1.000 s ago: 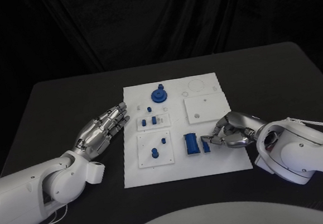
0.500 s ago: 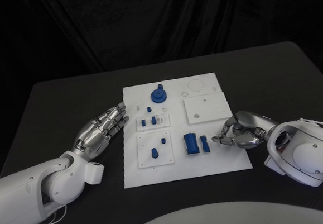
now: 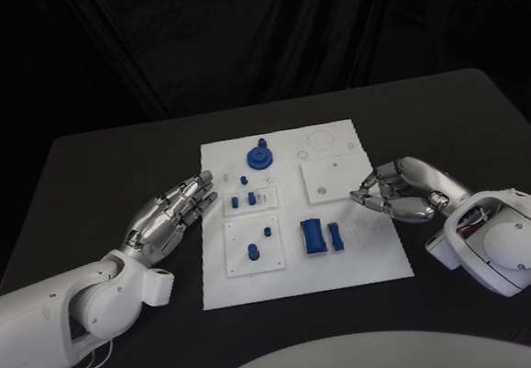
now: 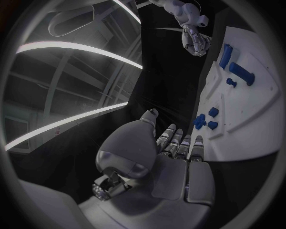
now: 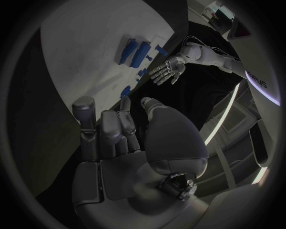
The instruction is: Assemble the parts on the task board
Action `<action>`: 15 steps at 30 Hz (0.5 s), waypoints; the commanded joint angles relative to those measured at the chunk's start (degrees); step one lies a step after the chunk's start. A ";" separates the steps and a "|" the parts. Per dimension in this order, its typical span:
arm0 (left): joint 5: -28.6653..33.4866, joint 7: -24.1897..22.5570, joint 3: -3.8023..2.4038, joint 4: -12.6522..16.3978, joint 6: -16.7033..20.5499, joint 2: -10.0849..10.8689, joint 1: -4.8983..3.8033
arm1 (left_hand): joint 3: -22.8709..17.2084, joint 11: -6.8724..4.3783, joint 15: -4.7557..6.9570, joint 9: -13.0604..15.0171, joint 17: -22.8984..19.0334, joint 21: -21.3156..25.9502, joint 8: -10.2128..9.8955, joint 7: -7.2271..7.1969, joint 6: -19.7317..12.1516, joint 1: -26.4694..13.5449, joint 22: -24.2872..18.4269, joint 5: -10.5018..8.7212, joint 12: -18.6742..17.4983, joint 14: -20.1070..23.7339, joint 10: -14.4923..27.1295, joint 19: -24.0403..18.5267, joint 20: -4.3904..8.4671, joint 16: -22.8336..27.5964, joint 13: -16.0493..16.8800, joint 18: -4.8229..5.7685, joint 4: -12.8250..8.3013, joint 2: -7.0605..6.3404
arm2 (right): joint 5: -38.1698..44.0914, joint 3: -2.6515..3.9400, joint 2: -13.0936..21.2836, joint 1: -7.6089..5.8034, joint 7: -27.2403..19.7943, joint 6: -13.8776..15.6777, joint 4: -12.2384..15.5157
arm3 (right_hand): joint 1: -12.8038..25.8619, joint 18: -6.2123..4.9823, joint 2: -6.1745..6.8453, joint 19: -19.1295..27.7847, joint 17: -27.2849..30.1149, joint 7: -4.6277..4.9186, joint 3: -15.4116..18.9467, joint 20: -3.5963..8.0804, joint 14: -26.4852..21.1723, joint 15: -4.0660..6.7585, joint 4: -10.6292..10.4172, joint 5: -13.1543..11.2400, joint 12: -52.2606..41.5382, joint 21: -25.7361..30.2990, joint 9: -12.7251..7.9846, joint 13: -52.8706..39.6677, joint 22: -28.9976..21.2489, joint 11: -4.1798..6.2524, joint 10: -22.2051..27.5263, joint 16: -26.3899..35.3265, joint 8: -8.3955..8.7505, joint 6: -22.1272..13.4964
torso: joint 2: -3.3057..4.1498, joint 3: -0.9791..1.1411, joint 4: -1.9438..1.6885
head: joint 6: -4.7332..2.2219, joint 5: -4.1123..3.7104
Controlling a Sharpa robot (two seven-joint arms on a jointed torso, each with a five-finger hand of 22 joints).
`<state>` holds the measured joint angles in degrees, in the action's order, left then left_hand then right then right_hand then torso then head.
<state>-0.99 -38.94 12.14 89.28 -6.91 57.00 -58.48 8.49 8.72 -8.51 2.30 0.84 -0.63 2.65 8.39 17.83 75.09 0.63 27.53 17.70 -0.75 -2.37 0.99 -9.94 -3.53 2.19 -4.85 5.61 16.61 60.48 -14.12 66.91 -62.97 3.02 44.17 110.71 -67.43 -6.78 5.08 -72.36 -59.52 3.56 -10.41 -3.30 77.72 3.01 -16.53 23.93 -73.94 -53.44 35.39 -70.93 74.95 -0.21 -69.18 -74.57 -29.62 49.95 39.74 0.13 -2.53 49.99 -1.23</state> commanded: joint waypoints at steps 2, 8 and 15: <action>0.07 -9.10 -0.05 1.29 1.21 0.44 -0.06 | -0.41 0.13 -0.15 0.09 0.03 -0.18 0.37 0.21 0.68 0.66 0.01 0.46 0.30 -0.14 -0.29 0.16 -0.23 -0.17 0.04 -0.69 0.06 0.02 | -8.68 0.00 0.10 0.12 -12.86 5.56 -0.43 | -1.82 -2.50 -0.45 7.20 10.13 1.31 -1.28 -0.84 -7.29 -1.15 -0.17 -0.67 9.90 12.10 -0.97 10.22 -0.34 -1.06 12.61 6.85 0.58 -1.76 | -0.17 0.10 0.15 | 0.01 -0.02; 0.15 -9.68 -0.08 2.80 1.86 0.84 -1.12 | -0.52 0.17 -0.16 0.11 0.01 -0.10 0.45 0.30 0.98 0.37 -0.05 0.50 0.34 -0.10 -0.28 0.05 -0.29 -0.14 0.03 -0.72 0.64 0.09 | -19.07 0.03 -0.83 0.09 -22.33 4.08 -1.83 | 1.86 -2.98 -2.36 18.83 30.41 5.31 -2.12 -5.84 -25.62 -6.63 -0.14 -1.64 28.52 32.54 -8.02 29.67 -11.72 -5.99 26.08 27.86 3.67 -4.69 | -0.92 0.39 0.74 | 0.01 0.37; 1.52 -9.49 -0.09 3.21 1.97 0.39 -2.89 | -0.53 0.16 -0.15 0.13 0.01 -0.06 0.50 0.32 1.19 0.22 -0.09 0.47 0.44 -0.08 -0.29 -0.02 -0.30 -0.15 0.04 -0.74 0.96 0.08 | -24.92 0.04 -2.30 0.06 -25.35 1.44 -4.04 | -5.46 -2.71 -0.67 24.80 38.34 7.54 0.01 -9.87 -35.50 -10.76 0.44 1.29 33.23 43.70 -12.05 37.94 -21.26 -9.06 31.56 35.65 3.11 -7.09 | -1.99 0.70 1.42 | 0.01 0.93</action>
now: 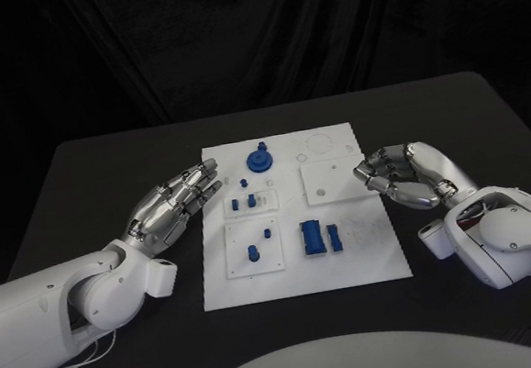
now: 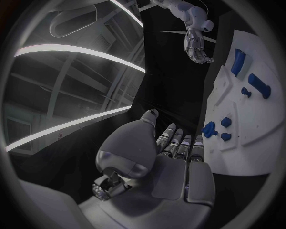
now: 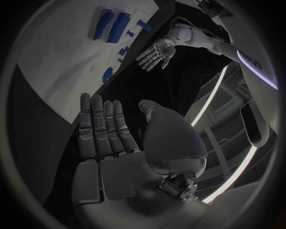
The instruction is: Assemble the parts on the task board
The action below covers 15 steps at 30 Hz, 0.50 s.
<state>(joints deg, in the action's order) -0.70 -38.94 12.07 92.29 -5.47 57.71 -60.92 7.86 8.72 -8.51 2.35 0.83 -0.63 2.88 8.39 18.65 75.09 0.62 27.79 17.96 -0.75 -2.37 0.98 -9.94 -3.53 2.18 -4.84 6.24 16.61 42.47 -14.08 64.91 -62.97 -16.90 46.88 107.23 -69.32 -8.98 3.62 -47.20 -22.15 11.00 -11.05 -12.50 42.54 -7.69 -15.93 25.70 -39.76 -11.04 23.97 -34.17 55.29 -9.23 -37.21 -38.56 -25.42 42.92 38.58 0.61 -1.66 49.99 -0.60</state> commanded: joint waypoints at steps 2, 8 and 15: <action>1.49 -9.50 -0.01 0.06 0.45 -0.65 -0.73 | 0.09 0.17 -0.15 0.07 0.00 -0.03 0.27 0.33 0.36 0.21 -0.11 0.21 0.12 -0.07 -0.28 -0.06 -0.30 -0.10 0.04 -0.74 0.35 0.08 | -6.37 -0.03 -0.66 0.06 -5.21 -2.07 -1.01 | -6.76 -1.13 1.04 -1.79 0.99 -0.13 1.58 -0.88 0.46 0.34 -0.41 -1.46 -2.79 1.25 -0.99 1.83 -2.09 0.30 -0.94 -2.81 -2.53 -0.33 | -1.11 0.30 0.77 | 0.01 0.53; 1.84 -9.26 0.01 -0.48 -0.05 -1.25 -1.07 | 0.01 0.17 -0.16 0.05 -0.02 0.04 0.26 0.39 0.30 0.19 -0.16 0.23 0.00 -0.04 -0.23 -0.16 -0.31 -0.02 0.01 -0.75 0.52 0.11 | 1.46 -0.16 -1.81 0.08 -0.37 -2.34 -2.18 | -10.05 -1.56 1.18 -4.11 1.01 -1.38 4.16 -0.33 1.89 1.48 -0.36 -4.21 -7.87 0.65 -0.37 2.03 -2.14 1.64 -4.30 -6.88 -7.40 0.99 | -2.33 0.50 1.66 | 0.01 1.28; 1.92 -8.79 0.02 -1.21 -0.61 -1.71 -1.11 | -0.16 0.23 -0.22 0.03 -0.03 0.13 0.24 0.46 0.20 0.24 -0.22 0.25 -0.08 0.00 -0.16 -0.28 -0.40 0.02 0.00 -0.75 0.74 0.10 | 17.50 -0.22 -2.59 0.25 15.63 -8.58 -1.98 | -11.44 1.44 1.13 -26.67 -49.25 -8.74 12.13 9.42 38.41 11.19 -0.59 -8.15 -48.14 -36.90 9.40 -49.93 22.01 10.30 -48.06 -45.80 -22.64 4.64 | -3.96 0.59 2.30 | 0.01 2.07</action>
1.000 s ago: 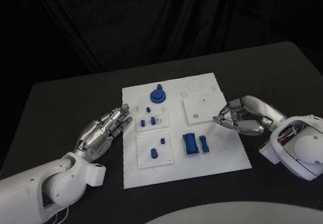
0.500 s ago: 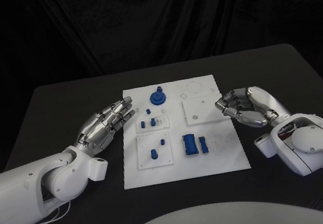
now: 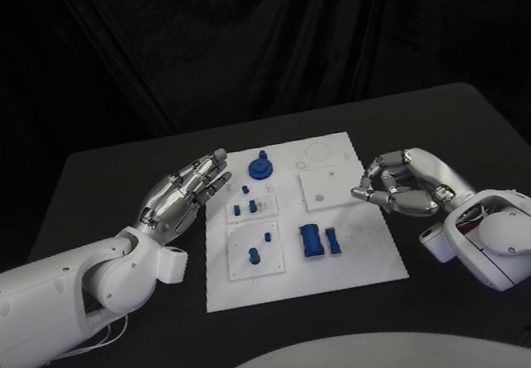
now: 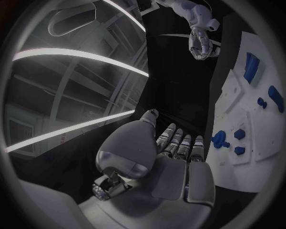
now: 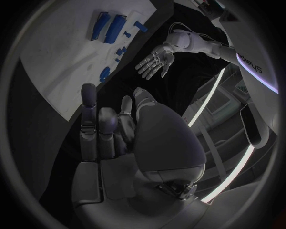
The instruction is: Assemble the parts on the task board
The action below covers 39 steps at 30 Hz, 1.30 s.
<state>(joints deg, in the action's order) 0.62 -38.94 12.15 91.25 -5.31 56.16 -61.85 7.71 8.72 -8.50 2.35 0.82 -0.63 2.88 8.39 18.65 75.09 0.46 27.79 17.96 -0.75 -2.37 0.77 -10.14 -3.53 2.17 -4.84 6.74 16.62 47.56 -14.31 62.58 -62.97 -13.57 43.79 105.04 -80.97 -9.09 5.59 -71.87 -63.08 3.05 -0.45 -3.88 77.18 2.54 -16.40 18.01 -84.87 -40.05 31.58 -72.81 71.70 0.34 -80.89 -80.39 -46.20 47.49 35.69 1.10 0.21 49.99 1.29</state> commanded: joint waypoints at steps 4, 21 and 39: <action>0.62 -8.57 -0.06 -0.53 -1.00 -0.34 -0.15 | -0.11 0.27 -0.25 0.01 -0.03 0.14 0.22 0.47 0.09 0.30 -0.06 0.28 -0.12 0.01 -0.12 -0.09 -0.24 0.03 0.00 -0.77 0.31 0.11 | 19.76 0.00 -0.89 0.66 21.46 -10.53 0.50 | 3.40 4.61 -1.70 -9.62 -26.92 -2.36 4.80 2.43 12.82 2.68 -0.16 -1.97 -5.13 -28.41 5.32 -17.19 12.55 2.39 -9.11 -9.61 -4.17 1.71 | -1.74 0.18 0.43 | 0.01 0.10; 0.63 -7.34 -0.06 -1.33 -1.40 -0.23 -0.01 | -0.44 0.36 -0.34 -0.04 -0.04 0.17 0.13 0.51 -0.24 0.48 -0.08 0.34 -0.40 0.04 0.05 -0.13 -0.39 0.05 -0.04 -0.84 0.45 0.12 | 29.54 0.05 -4.06 2.54 34.69 -17.15 0.08 | 7.17 6.68 -1.68 -13.96 -26.92 -4.13 6.18 4.48 12.82 4.66 -0.30 -2.48 -5.13 -40.30 9.78 -17.19 15.19 4.26 -9.11 -9.61 -5.13 4.49 | -1.85 0.19 0.49 | 0.01 0.25; 0.63 -5.89 -0.06 -1.66 -1.38 0.06 0.10 | -0.80 0.59 -0.51 -0.10 -0.03 0.19 0.02 0.42 -0.68 0.65 -0.10 0.35 -0.56 0.04 0.23 -0.16 -0.59 0.00 -0.06 -0.89 0.64 0.11 | 34.49 0.10 -5.54 3.48 37.42 -16.51 -0.39 | 25.46 6.55 1.69 -13.47 -26.92 -4.48 4.92 4.85 12.82 5.01 -0.71 -8.50 -5.13 -40.44 12.88 -17.19 14.98 4.59 -9.11 -9.61 -2.66 6.40 | -0.70 0.20 -0.26 | 0.01 -0.32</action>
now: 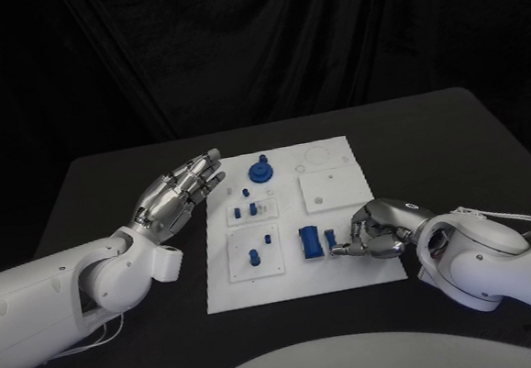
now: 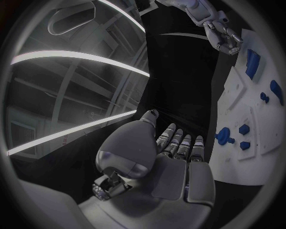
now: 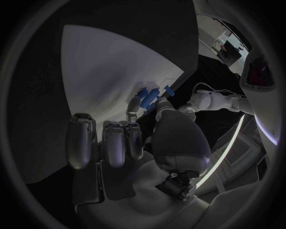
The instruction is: Assemble the parts on the task board
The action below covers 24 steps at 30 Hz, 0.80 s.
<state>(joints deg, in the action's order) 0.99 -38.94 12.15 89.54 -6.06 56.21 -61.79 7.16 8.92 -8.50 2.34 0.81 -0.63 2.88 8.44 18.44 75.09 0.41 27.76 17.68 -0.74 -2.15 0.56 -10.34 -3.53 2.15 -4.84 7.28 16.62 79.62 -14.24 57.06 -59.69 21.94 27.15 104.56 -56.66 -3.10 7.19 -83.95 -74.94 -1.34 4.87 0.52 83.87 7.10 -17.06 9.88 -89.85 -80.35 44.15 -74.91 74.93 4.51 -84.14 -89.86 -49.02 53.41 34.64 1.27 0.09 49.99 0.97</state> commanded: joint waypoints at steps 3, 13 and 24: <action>0.25 -5.65 -0.05 0.02 -0.64 0.00 0.05 | -0.25 0.38 -0.51 -0.09 -0.02 0.19 0.02 0.38 -0.47 0.65 -0.06 0.39 -0.29 0.04 0.01 0.05 -0.40 0.00 -0.04 -0.90 0.10 0.11 | 2.53 0.04 -0.04 0.21 1.80 0.27 0.10 | 1.35 0.57 -0.81 -1.39 -15.06 -0.29 -1.12 0.52 6.13 0.54 0.04 0.12 -0.15 -0.20 1.07 -15.09 11.76 0.56 -5.86 -0.14 -0.18 1.19 | 0.66 0.04 -0.30 | 0.01 -0.07; 0.25 -5.09 -0.05 -0.15 -0.64 -0.09 0.12 | -0.37 0.52 -0.60 -0.10 -0.01 0.19 0.00 0.40 -0.57 0.69 -0.06 0.39 -0.27 0.04 0.03 0.05 -0.47 -0.02 -0.03 -0.90 0.18 0.10 | 2.63 0.05 -0.25 0.22 1.73 -0.15 0.04 | -3.71 0.42 -3.36 -0.93 -15.06 -1.26 -2.93 1.20 6.13 1.25 0.37 9.71 -0.15 0.17 11.34 -15.09 11.55 1.42 -5.86 -0.14 -6.55 6.37 | 0.87 -0.01 -0.37 | 0.01 -0.10; 0.25 -4.78 -0.05 -0.31 -0.75 -0.23 0.23 | -0.40 0.56 -0.64 -0.10 -0.01 0.20 -0.02 0.46 -0.64 0.70 -0.06 0.39 -0.31 0.04 0.05 0.04 -0.50 -0.02 -0.04 -0.90 0.19 0.07 | 2.64 0.06 -0.89 0.22 2.06 -0.39 -0.41 | -9.45 0.33 -2.75 -0.65 -15.06 -1.33 -3.10 1.29 6.13 1.35 0.86 11.43 -0.15 0.49 14.89 -15.09 11.42 1.50 -5.86 -0.14 -7.49 7.32 | 0.68 0.05 -0.37 | 0.01 -0.05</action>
<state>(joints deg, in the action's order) 1.03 -38.94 12.15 89.18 -6.08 56.08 -61.68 7.00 9.12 -8.92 2.28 0.81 -0.63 2.88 8.39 18.22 75.09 0.42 27.75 17.68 -0.74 -1.95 0.56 -10.34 -3.53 2.14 -4.83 7.44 16.62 81.68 -14.20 56.23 -59.63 22.84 27.11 104.17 -65.53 -3.11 4.28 -83.95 -74.93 -2.64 1.79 1.33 84.13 8.10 -16.36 21.00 -89.85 -80.03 58.88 -74.91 74.92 5.63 -83.84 -89.86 -56.31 60.40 35.39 1.30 -0.26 49.99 0.92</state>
